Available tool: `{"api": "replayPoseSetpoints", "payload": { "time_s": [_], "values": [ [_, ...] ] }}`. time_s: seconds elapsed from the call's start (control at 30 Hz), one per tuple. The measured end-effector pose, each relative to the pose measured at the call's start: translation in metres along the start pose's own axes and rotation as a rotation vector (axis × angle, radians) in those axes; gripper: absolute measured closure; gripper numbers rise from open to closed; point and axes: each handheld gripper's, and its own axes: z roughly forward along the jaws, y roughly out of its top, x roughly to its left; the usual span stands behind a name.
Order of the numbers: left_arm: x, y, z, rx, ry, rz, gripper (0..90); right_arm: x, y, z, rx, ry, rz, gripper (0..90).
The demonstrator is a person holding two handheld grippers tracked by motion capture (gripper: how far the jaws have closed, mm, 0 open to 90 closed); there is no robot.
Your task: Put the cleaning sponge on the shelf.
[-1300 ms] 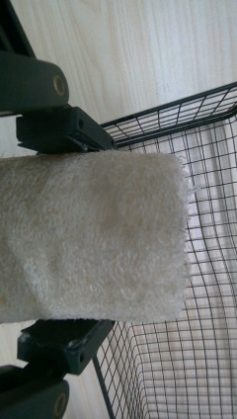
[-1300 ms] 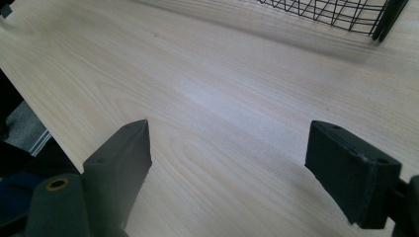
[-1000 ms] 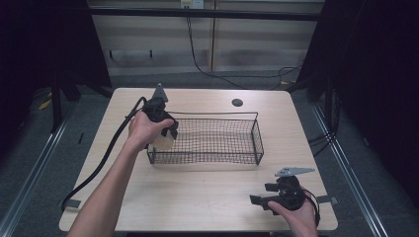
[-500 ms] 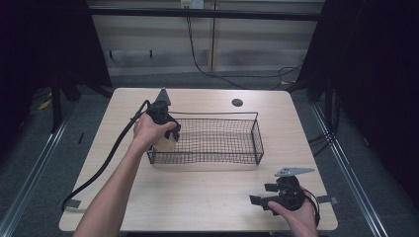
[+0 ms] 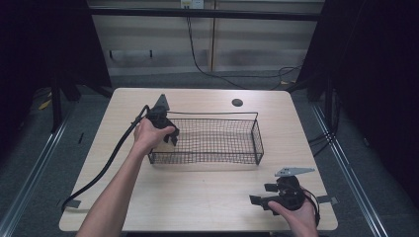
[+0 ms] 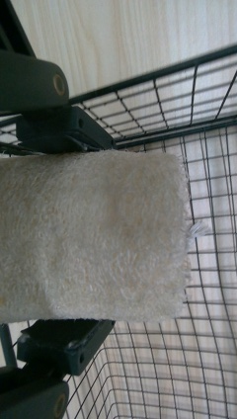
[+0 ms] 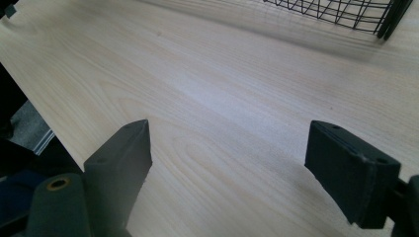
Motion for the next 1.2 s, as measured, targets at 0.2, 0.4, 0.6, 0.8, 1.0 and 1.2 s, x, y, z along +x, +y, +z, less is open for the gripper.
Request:
{"api": "replayPoseSetpoints", "payload": {
  "time_s": [0.2,0.4,0.6,0.8,1.0,1.2],
  "values": [
    [-0.001,0.001,0.003,0.000,0.001,0.002,28.2,0.000,0.000,0.000,0.001,0.000,-0.001,17.6],
    [-0.003,0.002,0.009,0.009,0.003,-0.004,28.1,0.000,0.000,0.000,0.003,0.003,0.003,17.5],
    [-0.003,0.002,0.013,0.031,0.011,0.023,28.1,0.000,0.000,0.000,0.002,0.005,0.000,17.4],
    [-0.004,0.001,0.017,0.036,0.018,0.028,28.0,0.000,0.000,0.001,0.003,0.003,0.002,17.3],
    [-0.004,0.001,0.020,0.053,0.013,0.029,27.9,0.000,0.000,0.000,0.003,0.004,0.002,17.2],
    [-0.004,0.002,0.022,0.063,0.009,0.035,27.7,0.000,0.000,0.000,0.002,0.004,0.001,17.2]
  ]
}}
